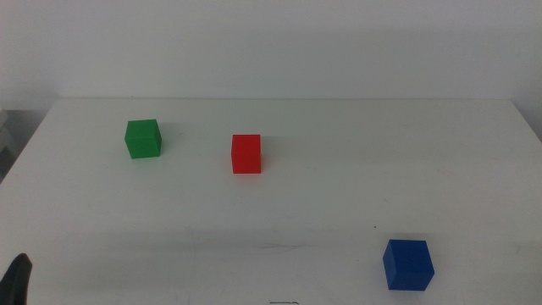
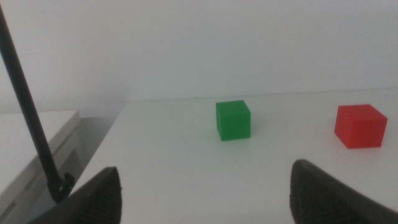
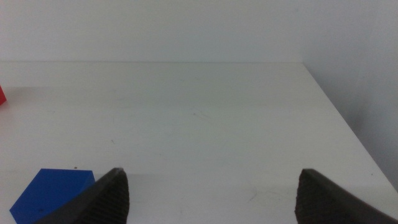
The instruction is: Stack red cubes first, then green, then blue cubes in a specific spot.
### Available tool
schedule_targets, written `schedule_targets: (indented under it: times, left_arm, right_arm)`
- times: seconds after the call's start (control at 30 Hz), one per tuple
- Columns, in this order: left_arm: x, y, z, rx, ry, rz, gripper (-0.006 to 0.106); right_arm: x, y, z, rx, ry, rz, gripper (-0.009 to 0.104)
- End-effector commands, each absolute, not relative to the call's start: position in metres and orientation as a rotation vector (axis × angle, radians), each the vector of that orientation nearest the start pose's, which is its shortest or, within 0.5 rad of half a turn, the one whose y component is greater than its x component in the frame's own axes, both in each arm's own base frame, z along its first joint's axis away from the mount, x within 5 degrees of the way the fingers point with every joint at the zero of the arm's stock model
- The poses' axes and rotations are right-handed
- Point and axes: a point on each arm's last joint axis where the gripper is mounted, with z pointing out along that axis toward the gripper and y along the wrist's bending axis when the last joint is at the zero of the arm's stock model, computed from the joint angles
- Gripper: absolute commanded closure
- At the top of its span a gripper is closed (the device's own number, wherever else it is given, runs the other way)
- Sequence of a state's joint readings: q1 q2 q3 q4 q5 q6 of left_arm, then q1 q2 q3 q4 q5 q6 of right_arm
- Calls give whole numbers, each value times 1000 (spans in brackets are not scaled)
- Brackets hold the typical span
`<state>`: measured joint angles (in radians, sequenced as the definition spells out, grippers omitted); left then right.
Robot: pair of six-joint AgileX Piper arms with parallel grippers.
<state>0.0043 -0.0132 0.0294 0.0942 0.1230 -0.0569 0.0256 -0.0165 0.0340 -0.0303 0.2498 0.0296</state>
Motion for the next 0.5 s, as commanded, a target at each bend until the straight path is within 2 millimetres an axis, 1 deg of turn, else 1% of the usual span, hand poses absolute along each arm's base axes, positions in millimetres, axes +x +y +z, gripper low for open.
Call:
schedule_targets:
  times: [0.0, 0.07, 0.33, 0.47]
  left_arm:
    - [55, 0, 213, 13, 1527, 21, 10]
    - [56, 1, 225, 8, 1569, 23, 10]
    - [65, 4, 292, -20, 1842, 43, 10]
    - [68, 5, 317, -57, 1991, 37, 10]
  right_arm:
    - [54, 1, 196, -22, 1633, 4, 3]
    - [54, 1, 196, -22, 1633, 4, 3]
    - [54, 1, 196, -22, 1633, 4, 3]
    - [54, 1, 196, -22, 1633, 4, 3]
